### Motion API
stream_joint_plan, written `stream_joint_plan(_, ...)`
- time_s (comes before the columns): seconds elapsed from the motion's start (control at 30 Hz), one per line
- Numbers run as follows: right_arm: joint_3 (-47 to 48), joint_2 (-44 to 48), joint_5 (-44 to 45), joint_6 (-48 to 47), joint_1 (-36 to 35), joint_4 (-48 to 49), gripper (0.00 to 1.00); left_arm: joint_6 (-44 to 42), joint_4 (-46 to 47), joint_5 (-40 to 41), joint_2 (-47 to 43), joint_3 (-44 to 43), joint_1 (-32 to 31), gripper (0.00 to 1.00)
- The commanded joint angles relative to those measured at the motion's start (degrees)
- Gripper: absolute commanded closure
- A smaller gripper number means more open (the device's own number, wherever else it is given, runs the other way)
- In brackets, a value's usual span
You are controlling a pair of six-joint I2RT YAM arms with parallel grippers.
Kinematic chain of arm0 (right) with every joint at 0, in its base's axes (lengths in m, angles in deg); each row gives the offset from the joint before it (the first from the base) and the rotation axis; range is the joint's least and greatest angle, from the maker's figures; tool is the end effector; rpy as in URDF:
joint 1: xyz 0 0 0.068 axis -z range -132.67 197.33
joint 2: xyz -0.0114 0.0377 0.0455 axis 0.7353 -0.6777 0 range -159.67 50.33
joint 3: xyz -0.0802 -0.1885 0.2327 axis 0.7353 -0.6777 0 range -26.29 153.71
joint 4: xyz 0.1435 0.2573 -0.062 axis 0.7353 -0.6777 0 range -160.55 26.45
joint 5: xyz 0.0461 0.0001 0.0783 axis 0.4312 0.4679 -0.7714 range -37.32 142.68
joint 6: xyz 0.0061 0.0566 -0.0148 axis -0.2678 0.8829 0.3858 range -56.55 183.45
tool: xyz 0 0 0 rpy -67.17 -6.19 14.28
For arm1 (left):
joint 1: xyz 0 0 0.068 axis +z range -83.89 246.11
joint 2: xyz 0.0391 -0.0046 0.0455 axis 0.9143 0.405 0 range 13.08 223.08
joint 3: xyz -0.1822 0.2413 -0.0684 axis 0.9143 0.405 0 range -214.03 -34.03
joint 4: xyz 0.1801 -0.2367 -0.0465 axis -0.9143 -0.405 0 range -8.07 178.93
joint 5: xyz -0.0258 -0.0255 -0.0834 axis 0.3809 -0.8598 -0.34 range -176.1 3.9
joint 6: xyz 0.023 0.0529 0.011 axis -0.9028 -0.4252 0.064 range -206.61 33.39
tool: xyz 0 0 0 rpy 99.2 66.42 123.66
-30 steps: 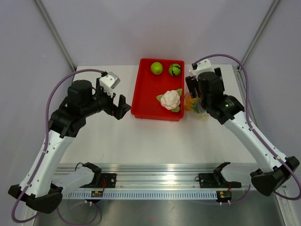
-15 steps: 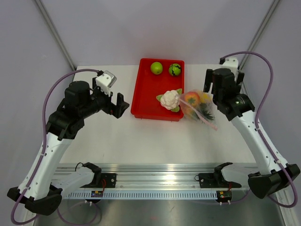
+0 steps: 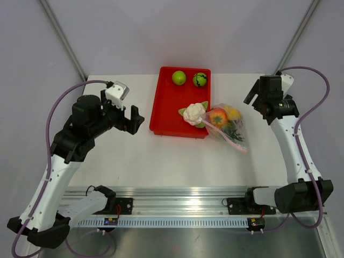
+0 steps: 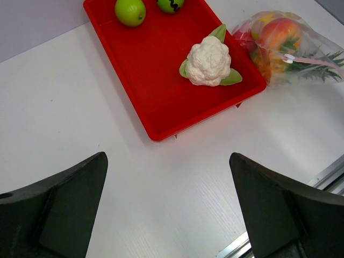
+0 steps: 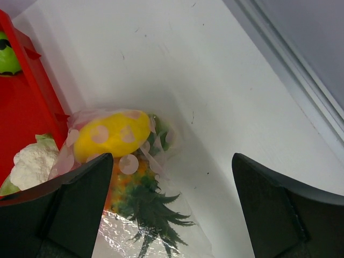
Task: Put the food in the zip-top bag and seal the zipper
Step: Reset both arms
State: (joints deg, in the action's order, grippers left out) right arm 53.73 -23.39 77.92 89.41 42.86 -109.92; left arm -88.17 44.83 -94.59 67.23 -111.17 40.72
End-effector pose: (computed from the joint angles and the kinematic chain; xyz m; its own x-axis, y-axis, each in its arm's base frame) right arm 0.3004 0.0054 0.4224 -0.4653 0.3608 -0.8083 0.5100 0.8556 0.0883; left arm 0.1707 -0.0881 0.4840 -0.3102 0.1770 -0.9340 0.5572 0.8299 -0.0278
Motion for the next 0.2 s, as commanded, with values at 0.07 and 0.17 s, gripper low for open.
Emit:
stream_joint_plan(0.07, 0.3, 0.7, -1.6, 4.2, 0.1, 0.0, 0.00, 0.4, 2.3, 2.1, -1.2, 1.2, 0.0, 0.01)
stream_joint_plan(0.17, 0.7, 0.3, -0.7, 4.7, 0.1, 0.1, 0.00, 0.4, 2.1, 2.1, -0.7, 1.1, 0.0, 0.01)
